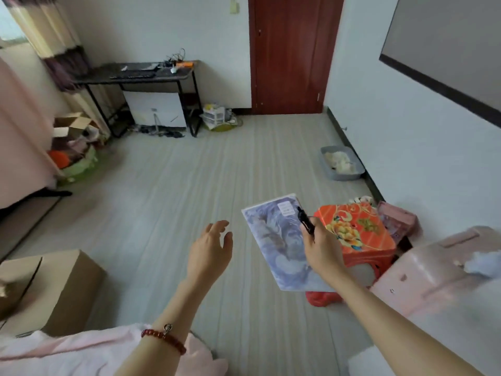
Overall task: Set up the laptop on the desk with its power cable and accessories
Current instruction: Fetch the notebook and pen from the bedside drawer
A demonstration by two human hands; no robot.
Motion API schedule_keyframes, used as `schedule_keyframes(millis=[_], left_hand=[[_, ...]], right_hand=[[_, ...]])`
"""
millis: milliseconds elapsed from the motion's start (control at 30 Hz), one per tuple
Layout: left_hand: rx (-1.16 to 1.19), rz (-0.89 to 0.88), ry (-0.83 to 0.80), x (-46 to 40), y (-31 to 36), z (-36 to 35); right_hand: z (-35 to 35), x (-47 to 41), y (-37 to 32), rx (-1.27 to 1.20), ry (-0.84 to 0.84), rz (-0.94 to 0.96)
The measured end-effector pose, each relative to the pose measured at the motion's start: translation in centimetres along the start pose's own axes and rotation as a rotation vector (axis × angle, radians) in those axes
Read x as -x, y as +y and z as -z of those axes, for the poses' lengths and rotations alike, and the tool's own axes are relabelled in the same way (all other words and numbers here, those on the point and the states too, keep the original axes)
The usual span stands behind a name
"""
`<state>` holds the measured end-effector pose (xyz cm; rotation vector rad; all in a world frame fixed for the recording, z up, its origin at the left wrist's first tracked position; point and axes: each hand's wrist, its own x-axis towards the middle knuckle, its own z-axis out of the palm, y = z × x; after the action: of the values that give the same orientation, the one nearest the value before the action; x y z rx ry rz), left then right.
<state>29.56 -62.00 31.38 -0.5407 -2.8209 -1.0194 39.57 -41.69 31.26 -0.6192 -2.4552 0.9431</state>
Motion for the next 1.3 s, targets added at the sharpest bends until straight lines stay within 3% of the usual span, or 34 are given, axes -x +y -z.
schedule_keyframes(millis=[233, 367, 500, 633, 800, 933, 1100, 1300], left_hand=[[0.110, 0.208, 0.063, -18.1, -8.3, 1.0], [0.498, 0.307, 0.019, -31.7, -11.9, -0.2], [0.622, 0.382, 0.158, -44.9, -14.8, -0.7], [0.615, 0.416, 0.267, -57.5, -17.5, -1.5], [0.468, 0.319, 0.398, -74.3, -22.1, -2.5], [0.389, 0.383, 0.459, -87.4, -26.7, -1.6], [0.420, 0.481, 0.544, -100.6, -32.8, 2.3], [0.499, 0.617, 0.660, -113.4, -45.5, 8.1]], right_hand=[[-12.7, -20.6, -6.5, -0.281, -0.162, -0.006], [-21.1, -33.3, -11.6, -0.448, -0.246, -0.028], [-27.0, -45.4, -15.9, -0.501, -0.326, -0.040], [-32.2, -57.6, -17.5, -0.403, -0.406, -0.046], [-41.4, -72.9, -17.7, -0.349, -0.443, -0.066], [-48.7, -85.0, -19.2, -0.364, -0.461, -0.092], [-57.9, -98.7, -25.7, -0.306, -0.543, -0.052], [-73.3, -110.4, -36.3, -0.297, -0.742, 0.094]])
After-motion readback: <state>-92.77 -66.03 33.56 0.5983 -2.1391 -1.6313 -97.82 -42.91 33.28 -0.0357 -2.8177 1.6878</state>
